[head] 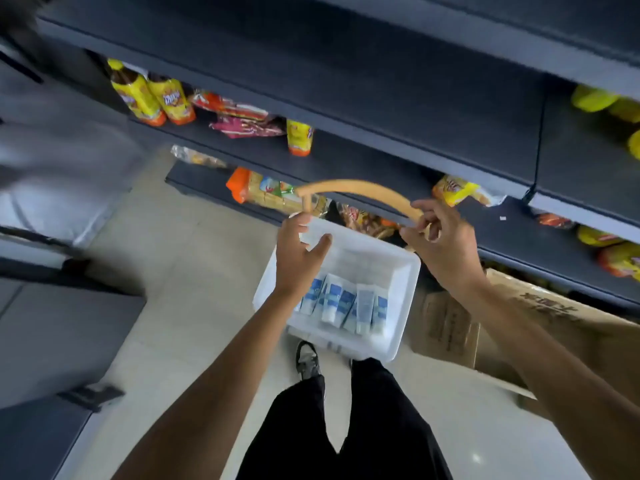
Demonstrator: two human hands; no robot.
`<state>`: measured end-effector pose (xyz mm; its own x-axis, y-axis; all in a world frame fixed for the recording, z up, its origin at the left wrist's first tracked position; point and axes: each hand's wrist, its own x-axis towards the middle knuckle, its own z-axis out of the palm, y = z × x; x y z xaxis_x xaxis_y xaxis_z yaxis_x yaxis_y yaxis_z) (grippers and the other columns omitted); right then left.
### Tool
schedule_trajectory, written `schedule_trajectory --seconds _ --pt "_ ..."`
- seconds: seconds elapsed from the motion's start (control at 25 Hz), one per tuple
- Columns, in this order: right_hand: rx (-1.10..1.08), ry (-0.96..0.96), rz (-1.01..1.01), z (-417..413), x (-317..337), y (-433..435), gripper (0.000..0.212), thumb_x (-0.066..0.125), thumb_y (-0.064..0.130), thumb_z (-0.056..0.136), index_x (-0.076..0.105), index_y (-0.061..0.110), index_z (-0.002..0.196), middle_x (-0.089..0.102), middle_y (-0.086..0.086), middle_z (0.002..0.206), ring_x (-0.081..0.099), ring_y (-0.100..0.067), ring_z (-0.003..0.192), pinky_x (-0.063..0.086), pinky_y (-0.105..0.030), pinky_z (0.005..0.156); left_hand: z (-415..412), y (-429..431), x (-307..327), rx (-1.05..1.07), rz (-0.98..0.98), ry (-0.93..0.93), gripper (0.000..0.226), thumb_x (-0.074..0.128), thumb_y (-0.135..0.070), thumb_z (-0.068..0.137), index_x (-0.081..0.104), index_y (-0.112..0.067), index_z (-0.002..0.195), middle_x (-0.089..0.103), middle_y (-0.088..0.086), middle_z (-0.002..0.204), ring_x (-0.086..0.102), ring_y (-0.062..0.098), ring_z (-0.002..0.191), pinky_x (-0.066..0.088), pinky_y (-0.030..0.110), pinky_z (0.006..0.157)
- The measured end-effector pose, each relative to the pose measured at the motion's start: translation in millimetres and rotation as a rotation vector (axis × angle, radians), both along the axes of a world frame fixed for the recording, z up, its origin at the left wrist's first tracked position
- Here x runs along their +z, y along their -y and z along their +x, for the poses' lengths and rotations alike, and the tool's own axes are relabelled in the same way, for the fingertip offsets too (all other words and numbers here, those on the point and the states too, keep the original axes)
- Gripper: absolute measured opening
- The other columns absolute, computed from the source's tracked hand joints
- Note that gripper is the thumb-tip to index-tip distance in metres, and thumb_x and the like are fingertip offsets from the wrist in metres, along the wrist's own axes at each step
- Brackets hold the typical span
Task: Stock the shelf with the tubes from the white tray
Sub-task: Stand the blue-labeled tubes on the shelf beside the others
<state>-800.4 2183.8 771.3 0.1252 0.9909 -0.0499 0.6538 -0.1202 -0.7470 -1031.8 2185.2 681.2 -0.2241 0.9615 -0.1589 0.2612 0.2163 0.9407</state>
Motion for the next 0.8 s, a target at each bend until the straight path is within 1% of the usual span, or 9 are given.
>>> schedule_trajectory --seconds 0.12,0.16,0.24,0.32,0.44,0.52,0.6,0.68,0.8 --pt "0.033 0.050 -0.138 -8 -61 30 0.033 0.076 0.022 0.087 0.064 0.024 0.117 0.061 0.005 0.088 0.052 -0.001 0.069 0.038 -0.012 0.065 -24 32 -59 -0.034 -0.144 -0.145 0.043 0.075 -0.025 0.082 0.060 -0.009 0.119 0.056 0.003 0.114 0.056 0.024 0.110 0.050 0.037 0.089" --pt "0.044 0.073 -0.193 -10 -84 39 0.033 0.076 0.024 0.088 0.063 0.024 0.118 0.061 0.005 0.089 0.052 -0.002 0.070 0.037 -0.014 0.065 -31 42 -81 -0.066 -0.195 -0.213 0.041 0.075 -0.025 0.082 0.060 -0.006 0.115 0.058 0.008 0.111 0.056 0.028 0.108 0.047 0.037 0.090" --pt "0.047 0.121 -0.295 -11 -131 54 0.034 0.075 0.026 0.089 0.062 0.022 0.120 0.062 0.004 0.089 0.054 -0.006 0.073 0.039 -0.020 0.065 -43 57 -122 -0.148 -0.316 -0.355 0.038 0.074 -0.026 0.084 0.059 -0.003 0.110 0.059 0.014 0.106 0.056 0.032 0.106 0.041 0.032 0.086" --pt "0.040 0.153 -0.389 -10 -175 68 0.034 0.073 0.027 0.089 0.062 0.019 0.120 0.063 0.002 0.090 0.057 -0.014 0.076 0.041 -0.026 0.067 -48 66 -157 -0.236 -0.407 -0.457 0.038 0.071 -0.028 0.085 0.057 -0.001 0.109 0.059 0.017 0.105 0.055 0.035 0.107 0.039 0.034 0.085" --pt "0.024 0.150 -0.529 -15 -238 81 0.033 0.074 0.025 0.088 0.062 0.014 0.116 0.064 -0.002 0.091 0.058 -0.018 0.079 0.043 -0.030 0.068 -42 63 -200 -0.331 -0.452 -0.566 0.041 0.065 -0.025 0.090 0.055 0.003 0.117 0.058 0.023 0.116 0.053 0.038 0.114 0.043 0.041 0.092" --pt "0.030 0.130 -0.596 -25 -275 85 0.030 0.075 0.024 0.086 0.061 0.013 0.111 0.064 -0.003 0.090 0.058 -0.021 0.080 0.042 -0.030 0.068 -32 57 -223 -0.357 -0.482 -0.620 0.043 0.064 -0.022 0.091 0.052 0.003 0.124 0.056 0.022 0.125 0.051 0.038 0.121 0.045 0.043 0.096" --pt "0.023 0.091 -0.630 -39 -309 83 0.026 0.073 0.021 0.084 0.060 0.014 0.106 0.063 -0.002 0.088 0.059 -0.023 0.081 0.044 -0.031 0.067 -21 47 -247 -0.333 -0.568 -0.662 0.049 0.066 -0.021 0.091 0.048 0.001 0.132 0.053 0.019 0.134 0.051 0.035 0.126 0.049 0.043 0.097" --pt "0.030 0.044 -0.656 -55 -336 77 0.026 0.071 0.017 0.084 0.059 0.012 0.106 0.061 -0.001 0.089 0.058 -0.023 0.081 0.045 -0.031 0.067 -16 39 -267 -0.313 -0.677 -0.691 0.057 0.069 -0.021 0.090 0.044 -0.001 0.138 0.049 0.017 0.141 0.050 0.033 0.129 0.050 0.040 0.099" --pt "0.060 0.035 -0.690 -82 -370 62 0.030 0.073 0.020 0.083 0.056 0.011 0.105 0.060 -0.003 0.092 0.058 -0.025 0.085 0.046 -0.033 0.068 -15 29 -289 -0.303 -0.762 -0.746 0.065 0.074 -0.021 0.086 0.043 -0.002 0.140 0.048 0.017 0.143 0.052 0.031 0.129 0.051 0.038 0.099"
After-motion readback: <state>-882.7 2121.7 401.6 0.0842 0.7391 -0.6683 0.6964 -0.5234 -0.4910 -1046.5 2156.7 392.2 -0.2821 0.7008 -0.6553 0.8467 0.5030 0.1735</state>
